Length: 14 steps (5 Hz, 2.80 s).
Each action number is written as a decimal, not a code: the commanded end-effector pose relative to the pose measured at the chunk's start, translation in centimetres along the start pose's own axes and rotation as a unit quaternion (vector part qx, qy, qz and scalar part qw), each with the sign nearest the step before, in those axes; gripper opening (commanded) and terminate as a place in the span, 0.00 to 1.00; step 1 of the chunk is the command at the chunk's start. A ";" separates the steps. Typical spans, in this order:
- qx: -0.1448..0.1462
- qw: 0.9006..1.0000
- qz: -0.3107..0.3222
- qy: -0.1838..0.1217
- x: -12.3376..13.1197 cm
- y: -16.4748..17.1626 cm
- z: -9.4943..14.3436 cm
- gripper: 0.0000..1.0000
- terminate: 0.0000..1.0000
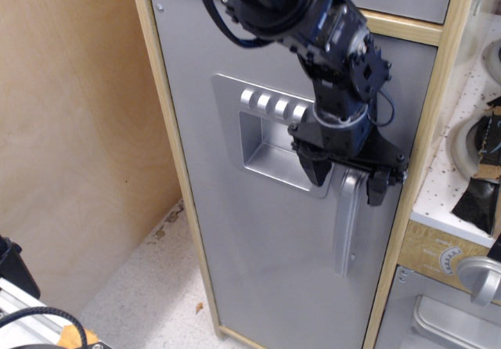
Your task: Open fridge
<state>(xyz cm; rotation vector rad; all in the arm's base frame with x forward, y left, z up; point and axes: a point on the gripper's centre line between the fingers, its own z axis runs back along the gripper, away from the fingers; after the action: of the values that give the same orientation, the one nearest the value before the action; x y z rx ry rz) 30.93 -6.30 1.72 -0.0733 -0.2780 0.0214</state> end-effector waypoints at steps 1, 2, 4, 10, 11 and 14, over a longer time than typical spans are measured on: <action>-0.009 0.999 0.014 -0.049 1.9 -0.6 0.1 1.00 0.00; -0.001 0.998 0.019 -0.052 1.4 -0.7 0.1 0.00 0.00; 0.005 0.998 0.045 -0.031 -1.0 -0.7 1.0 0.00 0.00; -0.063 0.995 -0.033 0.068 -8.8 -9.0 4.6 1.00 0.00; -0.054 0.996 -0.059 0.044 -6.0 -10.3 4.9 1.00 0.00; -0.030 0.994 -0.101 0.030 -0.5 -11.1 5.5 1.00 0.00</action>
<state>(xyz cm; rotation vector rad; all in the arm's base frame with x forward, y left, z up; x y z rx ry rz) 28.36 -16.51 5.89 -0.0820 -0.1737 -0.1923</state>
